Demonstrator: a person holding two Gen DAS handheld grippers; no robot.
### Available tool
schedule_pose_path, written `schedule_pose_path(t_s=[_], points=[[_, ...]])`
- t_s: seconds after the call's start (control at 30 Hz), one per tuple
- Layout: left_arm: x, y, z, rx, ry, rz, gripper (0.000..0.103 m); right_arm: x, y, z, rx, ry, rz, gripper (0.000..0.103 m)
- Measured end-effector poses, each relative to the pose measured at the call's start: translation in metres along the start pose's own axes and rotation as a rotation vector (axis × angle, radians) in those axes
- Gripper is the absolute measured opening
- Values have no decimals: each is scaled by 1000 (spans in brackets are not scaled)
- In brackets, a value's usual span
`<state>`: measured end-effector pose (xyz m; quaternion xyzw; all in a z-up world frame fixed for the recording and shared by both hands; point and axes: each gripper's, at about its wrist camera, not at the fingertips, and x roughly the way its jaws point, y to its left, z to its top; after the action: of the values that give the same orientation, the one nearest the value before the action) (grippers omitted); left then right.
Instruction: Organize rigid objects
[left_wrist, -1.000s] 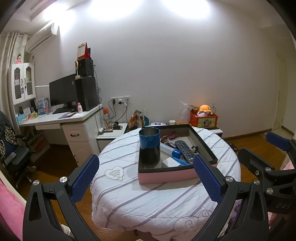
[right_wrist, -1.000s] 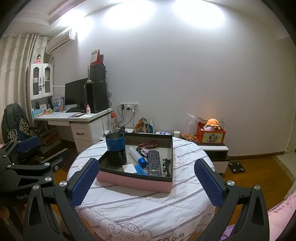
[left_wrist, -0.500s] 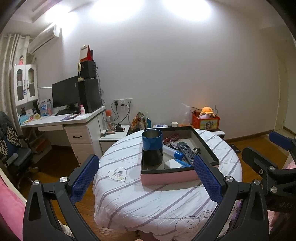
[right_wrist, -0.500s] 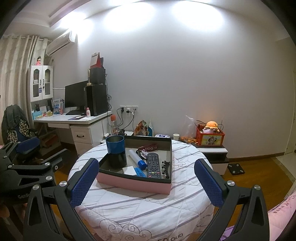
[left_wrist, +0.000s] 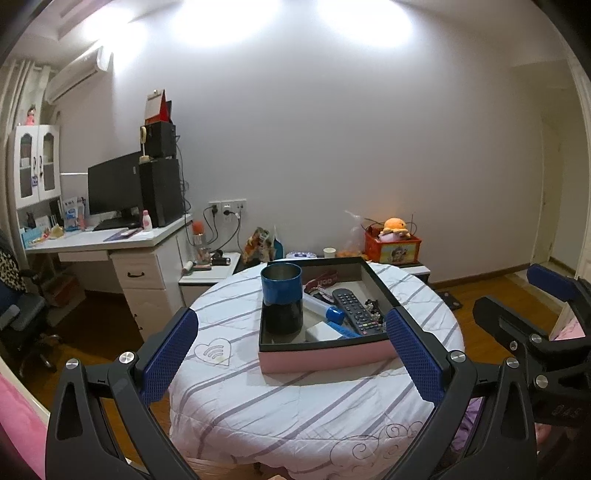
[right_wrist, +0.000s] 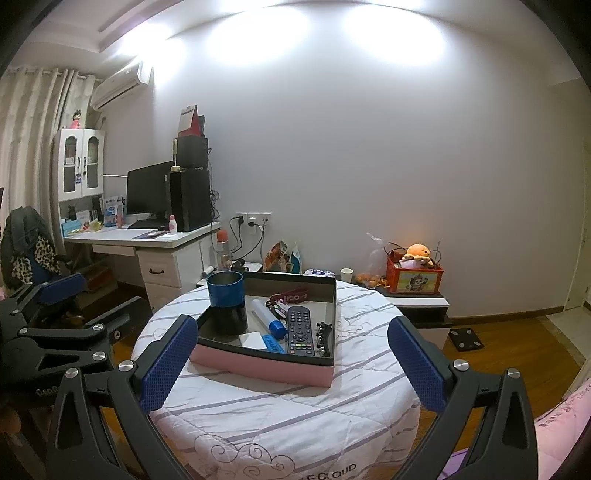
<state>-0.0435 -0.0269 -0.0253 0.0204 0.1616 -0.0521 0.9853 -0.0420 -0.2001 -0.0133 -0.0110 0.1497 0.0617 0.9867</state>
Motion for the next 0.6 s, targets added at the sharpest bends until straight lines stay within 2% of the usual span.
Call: schedule_pose_path(t_s=[0.27, 0.6], points=[[1, -1, 17, 0, -7, 18, 103, 6, -6, 11, 1, 11, 10, 103], [28, -7, 43, -6, 26, 21, 103, 26, -14, 33, -19, 34, 17, 103]])
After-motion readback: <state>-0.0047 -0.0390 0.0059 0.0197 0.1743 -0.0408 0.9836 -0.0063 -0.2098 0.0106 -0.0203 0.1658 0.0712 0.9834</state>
